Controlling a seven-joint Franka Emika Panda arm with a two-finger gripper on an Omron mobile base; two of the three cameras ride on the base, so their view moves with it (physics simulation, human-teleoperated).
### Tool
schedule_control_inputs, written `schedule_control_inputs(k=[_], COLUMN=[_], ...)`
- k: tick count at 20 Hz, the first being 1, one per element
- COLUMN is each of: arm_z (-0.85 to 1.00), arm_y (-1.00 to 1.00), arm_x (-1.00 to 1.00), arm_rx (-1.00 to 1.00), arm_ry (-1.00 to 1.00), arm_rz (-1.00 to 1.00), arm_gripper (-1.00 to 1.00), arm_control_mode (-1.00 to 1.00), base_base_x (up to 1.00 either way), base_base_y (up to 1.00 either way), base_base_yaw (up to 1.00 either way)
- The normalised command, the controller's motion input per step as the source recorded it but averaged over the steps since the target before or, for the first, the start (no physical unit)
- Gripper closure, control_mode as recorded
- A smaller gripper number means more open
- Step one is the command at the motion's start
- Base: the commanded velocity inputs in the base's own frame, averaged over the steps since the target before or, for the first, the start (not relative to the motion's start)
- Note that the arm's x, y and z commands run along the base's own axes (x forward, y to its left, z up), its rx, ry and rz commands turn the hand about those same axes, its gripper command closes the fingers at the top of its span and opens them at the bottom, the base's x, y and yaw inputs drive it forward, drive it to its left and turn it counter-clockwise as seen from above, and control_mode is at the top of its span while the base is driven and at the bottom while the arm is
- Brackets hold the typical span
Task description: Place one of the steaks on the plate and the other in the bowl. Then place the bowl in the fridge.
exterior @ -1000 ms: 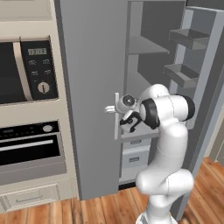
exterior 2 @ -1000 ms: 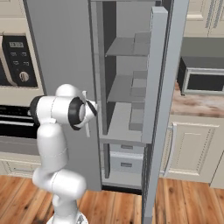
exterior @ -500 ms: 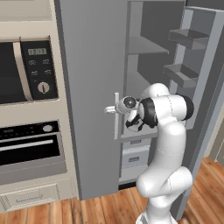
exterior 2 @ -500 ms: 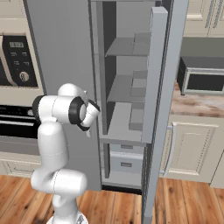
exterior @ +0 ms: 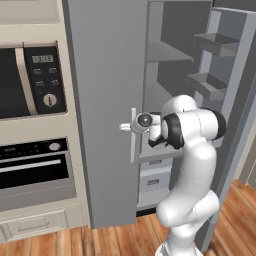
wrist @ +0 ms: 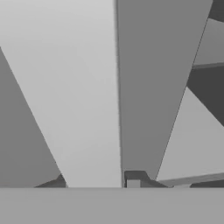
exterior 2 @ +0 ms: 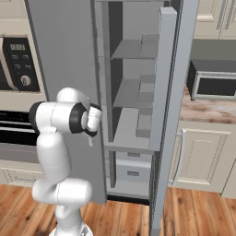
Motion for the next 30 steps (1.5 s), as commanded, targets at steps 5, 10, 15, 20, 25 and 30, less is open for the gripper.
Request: schedule_control_inputs(k=[5, 10, 15, 20, 25, 30], arm_z=[0.00, -0.02, -0.06, 0.00, -0.08, -0.08], arm_y=[0.00, 0.06, 0.15, 0.24, 0.30, 0.41], arm_x=[-0.63, -0.56, -0.49, -0.48, -0.55, -0.30], arm_rx=[0.00, 0.00, -0.02, 0.00, 0.00, -0.01], arm_ry=[0.00, 0.00, 0.01, 0.12, -0.01, -0.12], arm_rz=[-0.14, -0.25, -0.35, -0.36, -0.26, -0.06], arm_gripper=[1.00, 1.00, 1.00, 1.00, 1.00, 1.00], arm_control_mode=[-1.00, -1.00, -1.00, -1.00, -1.00, -1.00], base_base_x=[0.00, 0.00, 0.00, 0.00, 0.00, 0.00], base_base_y=[0.00, 0.00, 0.00, 0.00, 0.00, 0.00], base_base_yaw=[0.00, 0.00, 0.00, 0.00, 0.00, 0.00])
